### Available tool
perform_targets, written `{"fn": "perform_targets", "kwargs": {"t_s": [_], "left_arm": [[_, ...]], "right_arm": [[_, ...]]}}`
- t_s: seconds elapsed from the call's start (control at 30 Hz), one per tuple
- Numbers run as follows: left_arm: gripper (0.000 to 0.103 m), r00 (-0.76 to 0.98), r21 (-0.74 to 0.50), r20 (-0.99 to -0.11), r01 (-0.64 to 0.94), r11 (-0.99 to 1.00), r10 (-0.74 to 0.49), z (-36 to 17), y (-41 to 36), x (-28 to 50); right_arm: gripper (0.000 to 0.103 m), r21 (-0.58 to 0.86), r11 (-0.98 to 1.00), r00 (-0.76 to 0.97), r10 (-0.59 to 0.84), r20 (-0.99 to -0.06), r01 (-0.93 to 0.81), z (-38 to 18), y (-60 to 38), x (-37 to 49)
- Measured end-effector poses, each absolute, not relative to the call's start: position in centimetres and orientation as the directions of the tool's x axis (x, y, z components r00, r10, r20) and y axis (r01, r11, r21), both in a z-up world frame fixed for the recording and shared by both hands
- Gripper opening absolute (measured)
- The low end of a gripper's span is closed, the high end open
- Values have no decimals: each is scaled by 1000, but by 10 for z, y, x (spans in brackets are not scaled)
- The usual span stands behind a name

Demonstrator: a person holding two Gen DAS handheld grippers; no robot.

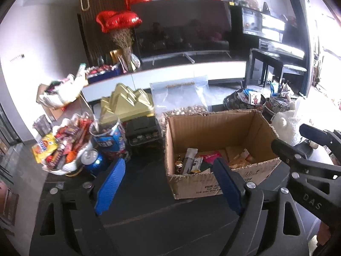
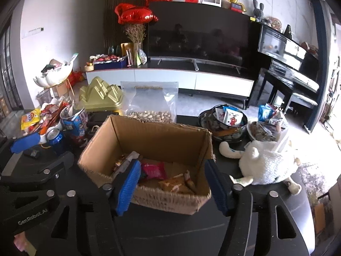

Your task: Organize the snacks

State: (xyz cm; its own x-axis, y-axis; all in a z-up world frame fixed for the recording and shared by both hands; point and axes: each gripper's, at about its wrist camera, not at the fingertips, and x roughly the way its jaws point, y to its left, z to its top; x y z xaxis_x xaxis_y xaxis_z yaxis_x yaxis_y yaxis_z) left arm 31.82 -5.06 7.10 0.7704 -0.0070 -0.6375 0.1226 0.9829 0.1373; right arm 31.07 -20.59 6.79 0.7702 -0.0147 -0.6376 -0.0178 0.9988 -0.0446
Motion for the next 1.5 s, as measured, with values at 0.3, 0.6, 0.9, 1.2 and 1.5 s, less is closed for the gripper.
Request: {"fn": "perform_targets", "kwargs": {"t_s": [0.3,0.6,0.9,1.2,1.5], "left_arm": [[100,824,140,-566,74,987,18,85,-41,261],[103,872,125,-490,63,990,6,86,-29,195],[103,884,120,-468,82,989,-17,77,-23,148],[103,887,124,-462,63,990,2,65,-12,115],[103,894,115,-447,52,992,5,67,-8,102]], "right_arm": [[75,-16,999,805,-33,-593,30,76,-214,251],[85,-27,996,865,-84,-495,82,80,-213,181],[87,-30,997,897,-75,-437,69,77,-206,128],[87,-21,999,904,-47,-424,42,69,-198,100],[87,-13,1000,905,-22,-424,18,64,-193,85]]}}
